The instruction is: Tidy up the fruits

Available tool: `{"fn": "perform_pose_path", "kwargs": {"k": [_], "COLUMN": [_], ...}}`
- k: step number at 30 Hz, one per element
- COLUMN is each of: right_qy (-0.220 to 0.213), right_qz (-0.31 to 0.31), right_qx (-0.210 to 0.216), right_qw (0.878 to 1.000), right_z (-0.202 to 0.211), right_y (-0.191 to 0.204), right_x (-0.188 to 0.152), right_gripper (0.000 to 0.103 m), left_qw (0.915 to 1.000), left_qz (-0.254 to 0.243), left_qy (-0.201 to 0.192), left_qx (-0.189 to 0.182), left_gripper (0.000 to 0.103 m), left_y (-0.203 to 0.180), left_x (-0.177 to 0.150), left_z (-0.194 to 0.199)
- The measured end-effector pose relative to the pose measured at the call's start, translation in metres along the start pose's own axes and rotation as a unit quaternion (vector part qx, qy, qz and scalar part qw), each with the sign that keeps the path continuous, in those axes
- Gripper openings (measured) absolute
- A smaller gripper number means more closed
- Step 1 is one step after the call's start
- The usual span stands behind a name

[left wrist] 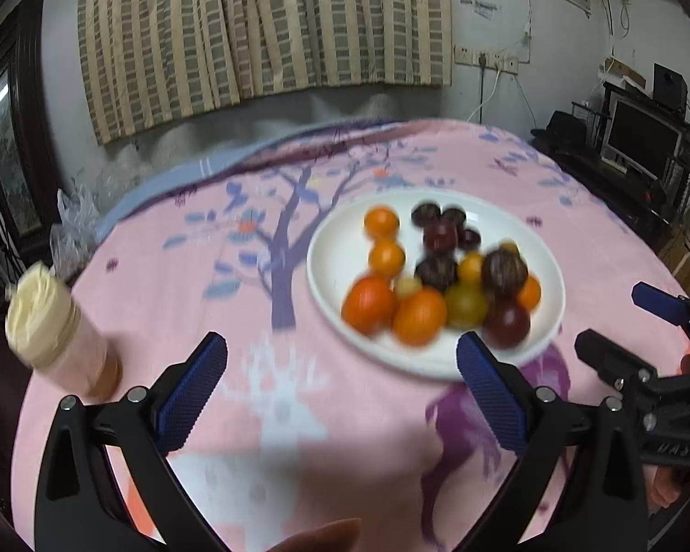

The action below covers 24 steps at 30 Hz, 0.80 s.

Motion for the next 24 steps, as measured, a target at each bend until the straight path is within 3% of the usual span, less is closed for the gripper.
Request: {"fn": "perform_pose_path", "kwargs": {"k": [7,10,24], "right_qy": [0.002,0.003,0.014], "right_qz": [-0.008,0.004,0.010], "right_qx": [-0.002,-0.019,-0.013], "right_qw": [1.000,1.000,1.000], "right_z": [0.010,0.008,0.003], "right_y": [0.006,0.008,0.010], "right_x": [-0.026,-0.028,-0.030], "right_gripper": [0.099,0.099,0.099], "left_qw": [0.9997,0.9997,0.9996], "left_qz": [0.001,0.003,-0.016], "left_qy": [0.014,0.016,0.015], "left_qx": [-0.021,-0.017,-0.017], "left_gripper": [0.098,0.098,0.098], "left_y": [0.000,0.002,-0.008], "left_x": [-0.046,-0.051,-0.054], "left_z": [0.011,0.011,0.015]}}
Point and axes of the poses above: each gripper's, at about its wrist camera, not at the fingertips, and z roughly against the way its jaws point, y to its left, x to its top, the point moved 6 cm from there along -z, roughly the way its jaws point, and after that the axes turned 2 degrees about z, right-handed, at the moved point
